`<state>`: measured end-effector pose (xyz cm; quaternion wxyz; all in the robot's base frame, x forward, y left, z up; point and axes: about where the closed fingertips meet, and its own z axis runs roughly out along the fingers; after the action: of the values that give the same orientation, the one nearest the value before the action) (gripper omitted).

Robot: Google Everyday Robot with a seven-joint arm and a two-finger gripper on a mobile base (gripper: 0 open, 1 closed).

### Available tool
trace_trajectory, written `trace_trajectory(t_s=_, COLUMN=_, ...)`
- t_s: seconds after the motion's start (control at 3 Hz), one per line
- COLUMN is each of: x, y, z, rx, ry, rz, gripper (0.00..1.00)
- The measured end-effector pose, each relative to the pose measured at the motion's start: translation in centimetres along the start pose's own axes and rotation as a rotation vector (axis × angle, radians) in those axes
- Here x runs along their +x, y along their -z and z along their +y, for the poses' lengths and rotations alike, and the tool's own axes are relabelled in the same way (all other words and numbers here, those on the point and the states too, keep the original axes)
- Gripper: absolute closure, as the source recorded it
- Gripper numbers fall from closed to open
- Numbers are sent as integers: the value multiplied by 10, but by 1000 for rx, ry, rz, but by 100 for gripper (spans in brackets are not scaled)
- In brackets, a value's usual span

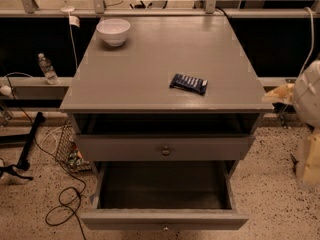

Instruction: Close middle drawer

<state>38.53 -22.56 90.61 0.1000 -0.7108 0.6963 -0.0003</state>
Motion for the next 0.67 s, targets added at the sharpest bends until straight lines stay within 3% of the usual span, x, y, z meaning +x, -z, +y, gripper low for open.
trace_trajectory(t_s=0.33, x=3, y=-13, z=9, rx=-31, ry=45, rz=9, gripper=0)
trace_trajectory(t_s=0.67, x=3, y=-13, z=9, rx=-31, ry=45, rz=9, gripper=0)
